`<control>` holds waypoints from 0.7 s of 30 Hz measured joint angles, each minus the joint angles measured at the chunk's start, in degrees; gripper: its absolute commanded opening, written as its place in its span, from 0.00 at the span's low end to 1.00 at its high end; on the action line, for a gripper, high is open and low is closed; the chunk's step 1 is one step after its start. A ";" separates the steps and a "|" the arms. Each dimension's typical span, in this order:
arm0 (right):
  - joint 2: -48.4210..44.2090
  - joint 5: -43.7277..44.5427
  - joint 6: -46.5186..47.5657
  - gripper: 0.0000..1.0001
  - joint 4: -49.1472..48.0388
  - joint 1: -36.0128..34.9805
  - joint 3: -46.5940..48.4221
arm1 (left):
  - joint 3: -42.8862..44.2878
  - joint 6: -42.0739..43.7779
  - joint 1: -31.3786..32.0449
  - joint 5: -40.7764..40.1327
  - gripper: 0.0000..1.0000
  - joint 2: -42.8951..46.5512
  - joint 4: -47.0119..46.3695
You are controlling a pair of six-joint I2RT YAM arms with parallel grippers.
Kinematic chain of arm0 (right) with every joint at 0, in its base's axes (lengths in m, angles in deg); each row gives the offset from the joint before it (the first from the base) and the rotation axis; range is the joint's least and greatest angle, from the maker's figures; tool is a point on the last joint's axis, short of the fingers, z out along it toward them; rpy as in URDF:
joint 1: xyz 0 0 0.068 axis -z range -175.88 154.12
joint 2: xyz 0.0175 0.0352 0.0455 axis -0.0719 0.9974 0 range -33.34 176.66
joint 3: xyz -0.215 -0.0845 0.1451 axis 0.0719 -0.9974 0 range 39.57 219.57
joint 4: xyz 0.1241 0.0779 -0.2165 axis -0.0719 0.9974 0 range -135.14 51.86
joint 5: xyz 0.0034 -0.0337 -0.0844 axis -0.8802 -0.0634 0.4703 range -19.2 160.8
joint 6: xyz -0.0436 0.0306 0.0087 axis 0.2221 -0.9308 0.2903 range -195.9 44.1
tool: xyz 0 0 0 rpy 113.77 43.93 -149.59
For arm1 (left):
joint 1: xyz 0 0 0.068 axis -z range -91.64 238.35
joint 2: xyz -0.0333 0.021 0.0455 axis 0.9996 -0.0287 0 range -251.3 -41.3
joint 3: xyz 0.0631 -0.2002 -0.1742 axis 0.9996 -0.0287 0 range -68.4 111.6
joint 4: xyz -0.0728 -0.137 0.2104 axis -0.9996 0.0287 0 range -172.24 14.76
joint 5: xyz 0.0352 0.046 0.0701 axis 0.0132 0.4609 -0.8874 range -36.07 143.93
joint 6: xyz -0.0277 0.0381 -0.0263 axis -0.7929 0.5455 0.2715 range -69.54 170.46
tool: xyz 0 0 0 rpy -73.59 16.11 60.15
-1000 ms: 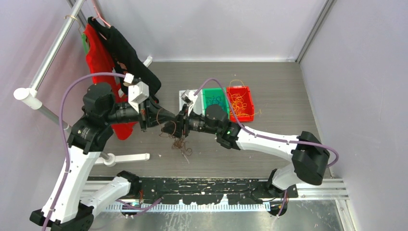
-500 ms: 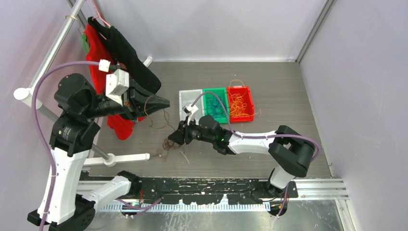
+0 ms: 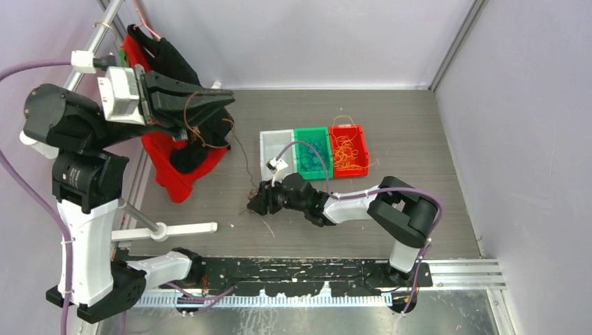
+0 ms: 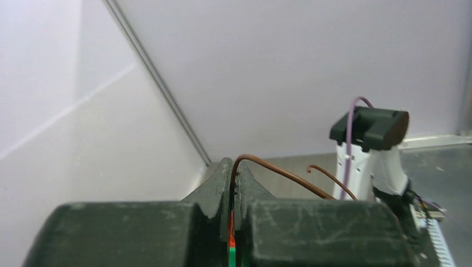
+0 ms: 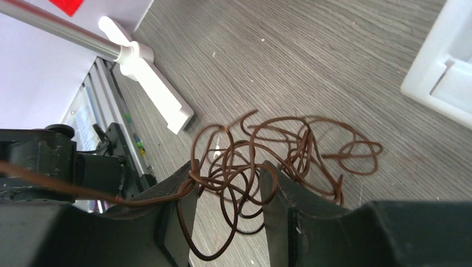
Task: Untangle the cables
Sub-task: Untie the cable.
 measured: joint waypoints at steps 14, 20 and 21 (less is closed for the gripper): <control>0.74 2.78 -2.47 0.54 -1.03 -0.57 -4.09 | 16.85 8.37 0.00 -6.49 0.00 -8.46 -17.40; 0.74 4.22 -3.02 0.55 -0.87 -1.33 -5.79 | 20.41 17.94 0.00 -8.41 0.00 -10.60 -24.41; 0.74 4.37 -3.02 0.55 -0.68 -1.44 -5.90 | 20.46 18.91 0.00 -8.61 0.00 -10.69 -25.27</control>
